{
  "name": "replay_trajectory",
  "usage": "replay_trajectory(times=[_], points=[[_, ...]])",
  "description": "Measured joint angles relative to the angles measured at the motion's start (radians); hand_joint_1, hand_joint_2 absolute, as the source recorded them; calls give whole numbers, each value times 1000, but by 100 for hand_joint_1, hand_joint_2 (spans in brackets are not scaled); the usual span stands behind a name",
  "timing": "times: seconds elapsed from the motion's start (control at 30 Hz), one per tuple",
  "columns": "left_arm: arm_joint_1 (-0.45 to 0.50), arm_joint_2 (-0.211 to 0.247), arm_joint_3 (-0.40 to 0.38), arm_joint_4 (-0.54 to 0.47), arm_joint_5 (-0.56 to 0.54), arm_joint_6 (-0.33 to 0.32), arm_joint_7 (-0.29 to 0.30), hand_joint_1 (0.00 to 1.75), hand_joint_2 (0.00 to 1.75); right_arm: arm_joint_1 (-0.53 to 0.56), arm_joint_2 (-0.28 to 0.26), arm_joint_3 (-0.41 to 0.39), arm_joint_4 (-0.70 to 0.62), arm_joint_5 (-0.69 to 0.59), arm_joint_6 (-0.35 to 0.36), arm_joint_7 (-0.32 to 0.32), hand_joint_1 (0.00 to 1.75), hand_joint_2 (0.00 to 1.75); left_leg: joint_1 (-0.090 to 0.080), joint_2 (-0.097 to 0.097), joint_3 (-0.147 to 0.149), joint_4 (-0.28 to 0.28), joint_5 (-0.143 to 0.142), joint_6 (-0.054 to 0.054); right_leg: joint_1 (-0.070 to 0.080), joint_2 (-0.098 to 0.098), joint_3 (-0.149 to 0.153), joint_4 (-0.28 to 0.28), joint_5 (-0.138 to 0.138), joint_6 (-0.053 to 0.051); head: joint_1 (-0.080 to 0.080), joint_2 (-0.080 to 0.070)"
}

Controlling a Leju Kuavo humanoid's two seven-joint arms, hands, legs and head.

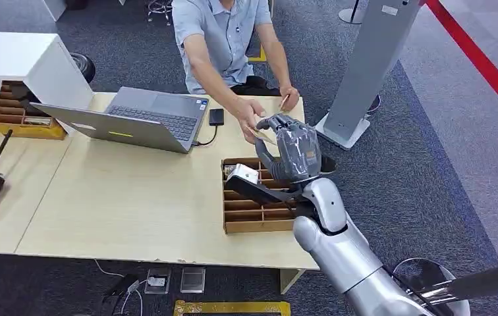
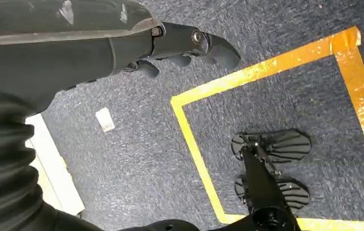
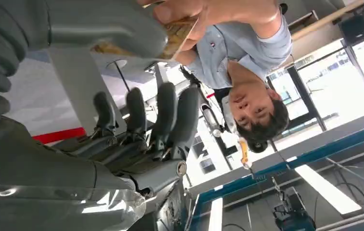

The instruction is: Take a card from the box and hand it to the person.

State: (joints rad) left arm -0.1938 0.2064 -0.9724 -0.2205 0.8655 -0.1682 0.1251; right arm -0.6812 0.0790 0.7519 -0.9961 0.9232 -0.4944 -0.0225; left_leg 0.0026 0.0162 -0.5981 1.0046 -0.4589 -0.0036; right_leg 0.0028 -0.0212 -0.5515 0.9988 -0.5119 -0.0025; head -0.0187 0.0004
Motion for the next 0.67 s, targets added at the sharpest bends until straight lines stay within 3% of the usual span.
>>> replay_trajectory(times=[0.13, 0.3, 0.47, 0.67], points=[[0, 0, 0, 0, 0, 0, 0, 0, 0, 0, 0, 0, 0, 0, 0, 0, 0, 175, 0, 0, 0, 0, 0, 0, 0, 0, 0, 0, 0, 0, 0, 0], [3, 0, 0, 0, 12, 14, 2, 0, 0, 2, 3, -6, 13, -137, -8, -31, 0, 175, 0, 0, 0, 0, 0, 0, 0, 0, 0, 0, 0, 0, 0, 0], [10, 0, 0, 0, 20, 24, 0, 0, 0, 24, 1, -28, -10, -378, 93, -79, 0, 175, 0, 0, 0, 0, 0, 0, 0, 0, 0, 0, 0, 0, 0, 0], [26, 3, 0, 0, 33, 26, -8, 0, 0, 76, -29, -60, -67, -712, 290, -79, 0, 175, 0, 0, 0, 0, 0, 0, 0, 0, -1, 0, 0, 0, 0, 0]])
